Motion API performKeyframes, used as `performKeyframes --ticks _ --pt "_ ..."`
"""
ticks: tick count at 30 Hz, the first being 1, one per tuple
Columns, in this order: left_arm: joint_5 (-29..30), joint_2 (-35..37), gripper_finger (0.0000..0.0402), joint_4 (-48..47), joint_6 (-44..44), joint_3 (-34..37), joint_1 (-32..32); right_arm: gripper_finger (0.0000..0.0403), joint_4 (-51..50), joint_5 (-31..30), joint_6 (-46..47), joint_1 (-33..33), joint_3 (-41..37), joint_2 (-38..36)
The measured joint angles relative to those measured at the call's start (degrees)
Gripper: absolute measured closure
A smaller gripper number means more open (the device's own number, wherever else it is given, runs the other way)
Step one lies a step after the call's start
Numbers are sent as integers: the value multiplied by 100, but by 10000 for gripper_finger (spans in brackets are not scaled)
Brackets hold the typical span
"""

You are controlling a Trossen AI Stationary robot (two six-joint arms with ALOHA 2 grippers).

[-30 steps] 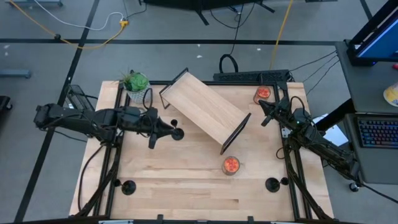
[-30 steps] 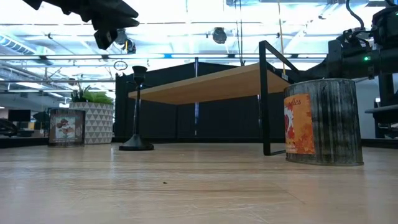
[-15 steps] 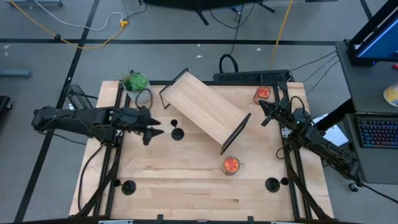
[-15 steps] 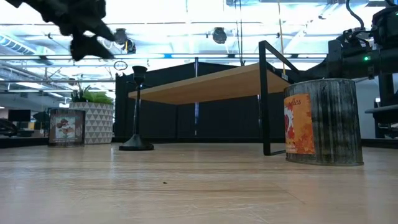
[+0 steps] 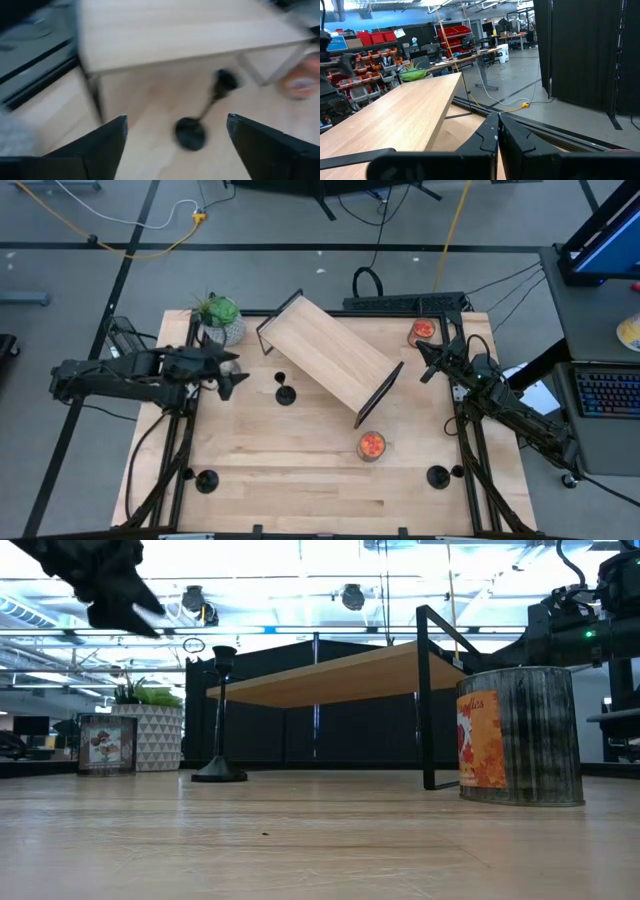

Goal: Pick & Place candle stick holders
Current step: Put the brown scented candle on the shelf

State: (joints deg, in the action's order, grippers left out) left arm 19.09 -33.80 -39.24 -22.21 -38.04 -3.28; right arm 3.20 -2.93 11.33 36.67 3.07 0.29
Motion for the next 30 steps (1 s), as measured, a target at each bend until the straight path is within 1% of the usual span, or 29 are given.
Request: performKeyframes --ticks 3,5,10,15,23,30 --pt "391 -83 13 -478 -261 2 -112 403 0 0 0 1 0 0" --pt "457 -114 6 -667 -341 2 -187 403 0 -1 0 2 -1 0" --pt "391 -144 17 -857 -496 2 -337 403 0 -1 0 2 0 1" --pt "391 -146 4 -974 -512 2 -524 403 1 0 0 2 -1 -1" --pt "411 -180 4 -1341 -903 2 -818 403 0 1 0 2 -1 -1" --pt "11 -184 4 -1108 -990 2 -838 403 1 1 0 1 -2 1"
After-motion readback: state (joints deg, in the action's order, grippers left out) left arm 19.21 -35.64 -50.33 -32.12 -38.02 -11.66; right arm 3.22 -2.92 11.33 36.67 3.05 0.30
